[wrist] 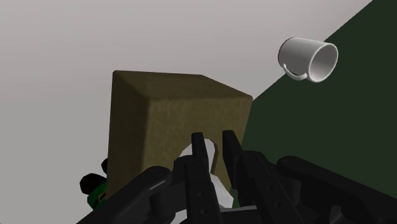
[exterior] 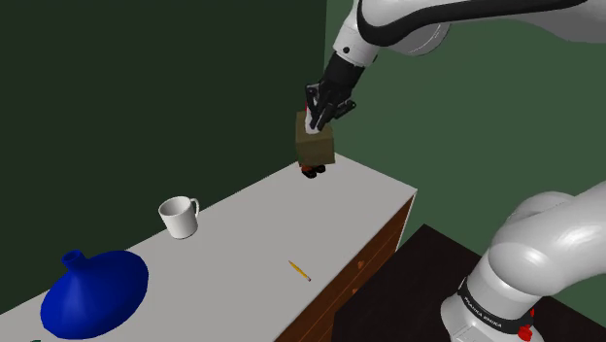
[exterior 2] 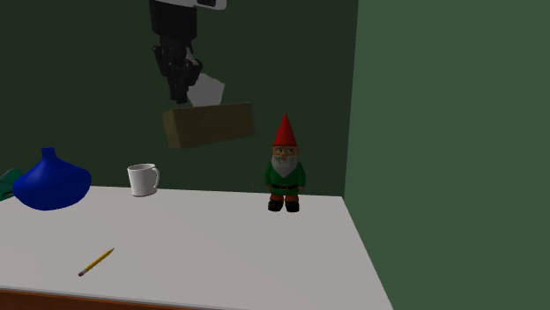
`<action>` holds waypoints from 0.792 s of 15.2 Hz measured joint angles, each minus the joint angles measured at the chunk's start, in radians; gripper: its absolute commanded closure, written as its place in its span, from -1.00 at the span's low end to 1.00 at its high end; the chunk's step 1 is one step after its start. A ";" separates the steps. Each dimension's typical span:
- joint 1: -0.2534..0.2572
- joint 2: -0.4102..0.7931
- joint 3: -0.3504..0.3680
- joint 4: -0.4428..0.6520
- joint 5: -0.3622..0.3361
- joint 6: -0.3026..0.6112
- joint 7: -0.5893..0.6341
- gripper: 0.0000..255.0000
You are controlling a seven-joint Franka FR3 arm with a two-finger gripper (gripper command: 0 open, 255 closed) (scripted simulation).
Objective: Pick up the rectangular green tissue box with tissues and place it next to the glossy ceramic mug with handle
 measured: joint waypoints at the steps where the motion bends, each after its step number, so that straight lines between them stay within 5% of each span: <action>1: 0.002 0.025 0.018 0.018 -0.001 0.013 0.018 1.00; 12: 0.014 0.354 0.240 0.321 -0.130 0.094 0.302 1.00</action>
